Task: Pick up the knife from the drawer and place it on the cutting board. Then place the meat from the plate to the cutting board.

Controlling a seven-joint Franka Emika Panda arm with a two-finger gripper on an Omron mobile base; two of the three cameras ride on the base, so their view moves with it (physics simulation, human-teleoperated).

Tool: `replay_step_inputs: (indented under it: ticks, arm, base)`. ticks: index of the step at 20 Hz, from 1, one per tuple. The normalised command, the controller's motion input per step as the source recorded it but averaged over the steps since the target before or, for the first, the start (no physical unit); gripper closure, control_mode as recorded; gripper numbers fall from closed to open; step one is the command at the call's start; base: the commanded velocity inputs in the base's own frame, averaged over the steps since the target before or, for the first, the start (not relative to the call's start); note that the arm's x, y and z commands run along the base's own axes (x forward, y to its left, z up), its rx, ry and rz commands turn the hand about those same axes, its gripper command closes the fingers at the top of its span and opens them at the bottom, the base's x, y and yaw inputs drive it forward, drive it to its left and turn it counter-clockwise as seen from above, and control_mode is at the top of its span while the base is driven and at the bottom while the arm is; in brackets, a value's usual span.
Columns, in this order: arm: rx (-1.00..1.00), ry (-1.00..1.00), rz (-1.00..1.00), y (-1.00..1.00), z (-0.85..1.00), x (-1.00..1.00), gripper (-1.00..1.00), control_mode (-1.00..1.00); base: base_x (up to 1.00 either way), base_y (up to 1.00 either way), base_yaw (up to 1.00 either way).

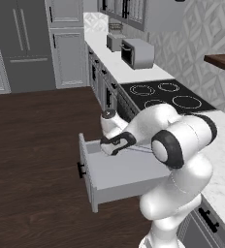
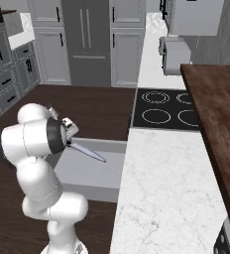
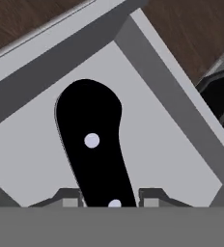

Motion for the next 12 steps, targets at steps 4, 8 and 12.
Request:
replay_step_inputs:
  ticks: [4,8,12]
  arm:
    - [0.00,-0.16,0.03,0.00,1.00,-0.92,1.00,-1.00]
    - [0.00,-0.11,0.03,0.00,1.00,-0.99,1.00,-1.00]
    - [-0.02,-0.09,0.00,-0.14,1.00,-1.00,1.00,-1.00]
  base:
    - [0.00,0.00,0.00]
    - [0.00,0.00,0.00]
    - [0.00,0.00,0.00]
